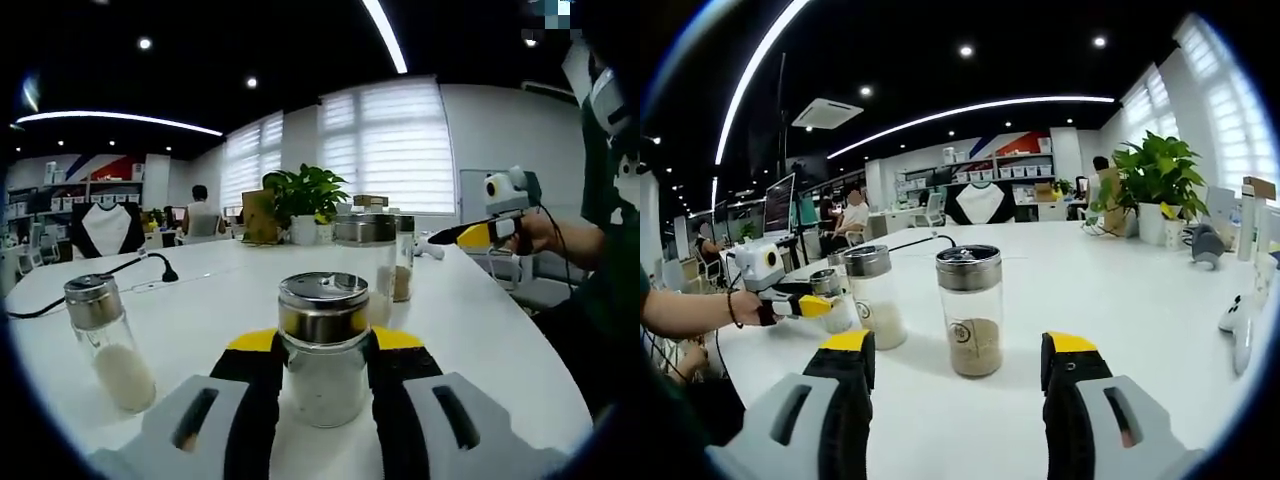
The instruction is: Rotate the seasoning bottle until the label or dispensing opening points toward the visible target arrow and the bottle remains upright within the marked orientation range
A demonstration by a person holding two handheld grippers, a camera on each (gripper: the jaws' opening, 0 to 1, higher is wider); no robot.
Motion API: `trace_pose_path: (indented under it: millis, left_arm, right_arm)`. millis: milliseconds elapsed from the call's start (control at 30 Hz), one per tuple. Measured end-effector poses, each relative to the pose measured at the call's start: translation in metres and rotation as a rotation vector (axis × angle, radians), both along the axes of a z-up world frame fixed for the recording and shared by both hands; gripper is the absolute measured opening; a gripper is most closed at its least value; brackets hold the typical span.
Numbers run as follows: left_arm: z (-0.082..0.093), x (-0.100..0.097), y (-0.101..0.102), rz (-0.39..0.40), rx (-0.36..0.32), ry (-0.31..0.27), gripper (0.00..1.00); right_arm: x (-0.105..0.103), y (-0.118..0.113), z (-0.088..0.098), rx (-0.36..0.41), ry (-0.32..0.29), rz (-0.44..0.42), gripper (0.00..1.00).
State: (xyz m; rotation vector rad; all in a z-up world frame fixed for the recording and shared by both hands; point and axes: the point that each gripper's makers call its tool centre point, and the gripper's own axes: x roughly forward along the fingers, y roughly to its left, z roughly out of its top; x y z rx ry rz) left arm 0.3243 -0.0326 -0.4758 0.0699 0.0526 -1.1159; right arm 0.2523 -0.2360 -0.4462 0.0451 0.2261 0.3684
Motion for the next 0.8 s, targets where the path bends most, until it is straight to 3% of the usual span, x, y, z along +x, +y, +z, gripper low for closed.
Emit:
trace_pose_path:
  millis: [100, 200, 433, 600, 700, 800]
  left_arm:
    - [0.003, 0.002, 0.001, 0.031, -0.014, 0.0, 0.41]
    - [0.006, 0.009, 0.009, 0.119, -0.073, 0.049, 0.48]
    - [0.014, -0.007, 0.014, 0.192, -0.087, 0.008, 0.49]
    - [0.006, -0.009, 0.022, 0.348, -0.046, 0.033, 0.49]
    - [0.017, -0.011, 0.02, 0.394, -0.12, 0.024, 0.49]
    - [0.016, -0.011, 0.022, 0.467, -0.095, 0.013, 0.5]
  right_arm:
    - [0.0, -0.001, -0.001, 0.006, 0.007, -0.002, 0.68]
    - [-0.001, 0.0, -0.003, 0.008, 0.013, 0.002, 0.68]
    - [-0.001, -0.002, -0.004, 0.019, 0.016, -0.007, 0.69]
    - [-0.002, -0.001, -0.003, 0.056, 0.016, -0.002, 0.69]
    - [-0.002, -0.001, -0.005, 0.045, 0.022, -0.004, 0.69]
    - [-0.003, -0.001, -0.006, 0.04, 0.025, -0.005, 0.69]
